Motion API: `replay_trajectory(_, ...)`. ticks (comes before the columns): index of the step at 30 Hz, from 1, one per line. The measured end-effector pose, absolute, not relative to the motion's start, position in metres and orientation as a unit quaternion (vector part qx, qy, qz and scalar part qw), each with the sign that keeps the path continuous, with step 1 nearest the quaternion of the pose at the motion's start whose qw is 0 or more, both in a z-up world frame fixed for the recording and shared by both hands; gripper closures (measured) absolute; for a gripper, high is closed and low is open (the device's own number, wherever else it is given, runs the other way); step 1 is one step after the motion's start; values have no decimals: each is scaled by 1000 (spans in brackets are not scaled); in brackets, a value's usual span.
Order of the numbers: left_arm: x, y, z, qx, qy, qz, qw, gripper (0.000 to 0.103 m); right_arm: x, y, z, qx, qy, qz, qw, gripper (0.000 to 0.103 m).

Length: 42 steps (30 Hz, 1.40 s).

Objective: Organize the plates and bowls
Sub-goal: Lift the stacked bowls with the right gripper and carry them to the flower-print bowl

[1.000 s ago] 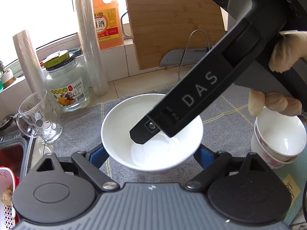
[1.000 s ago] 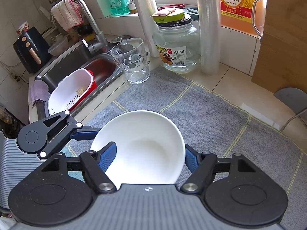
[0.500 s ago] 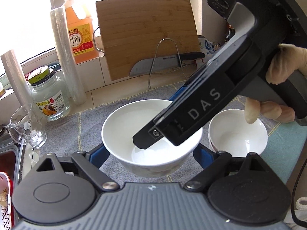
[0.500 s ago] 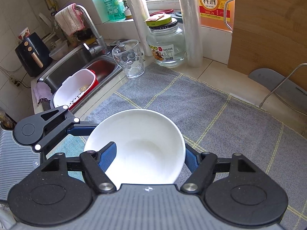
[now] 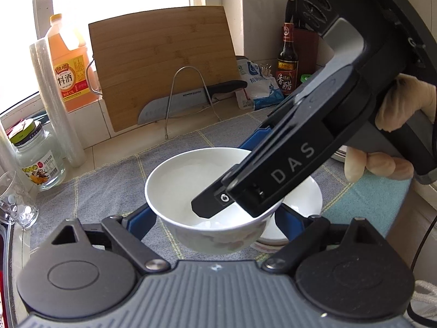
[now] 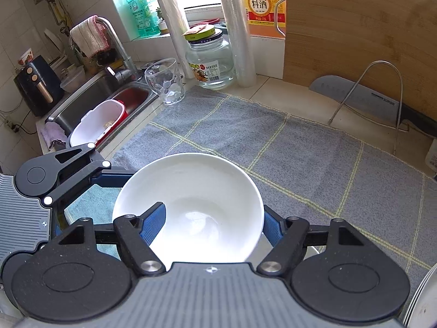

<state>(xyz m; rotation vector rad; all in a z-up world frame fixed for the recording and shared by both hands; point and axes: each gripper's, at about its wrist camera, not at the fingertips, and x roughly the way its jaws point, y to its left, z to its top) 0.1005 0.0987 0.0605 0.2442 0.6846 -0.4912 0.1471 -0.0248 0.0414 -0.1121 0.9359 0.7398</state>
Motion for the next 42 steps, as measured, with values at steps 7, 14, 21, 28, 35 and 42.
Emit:
replay_trajectory(7,102,79,56,116,331,-266,898,10,137,-52,44,-47,439,324,837,24)
replay_trajectory(14,106,61,47,112,338,-287,889,10,133,-74,38,-42,446,300,842,24)
replay_trajectory(21,110,51,37,109,348,-296,883,10,132,-86,28,-44,454,289,842,24)
replay_trajectory(28,116,45,29,111,357,-294,880,10,136,-90,21,-45,459,290,839,24)
replay_trajectory(35,122,46,25,103,368,-292,876,10,139,-87,17,-51,459,295,836,24)
replay_trajectory(42,126,48,25,91,375,-294,875,10,143,-85,16,-61,460,296,835,24)
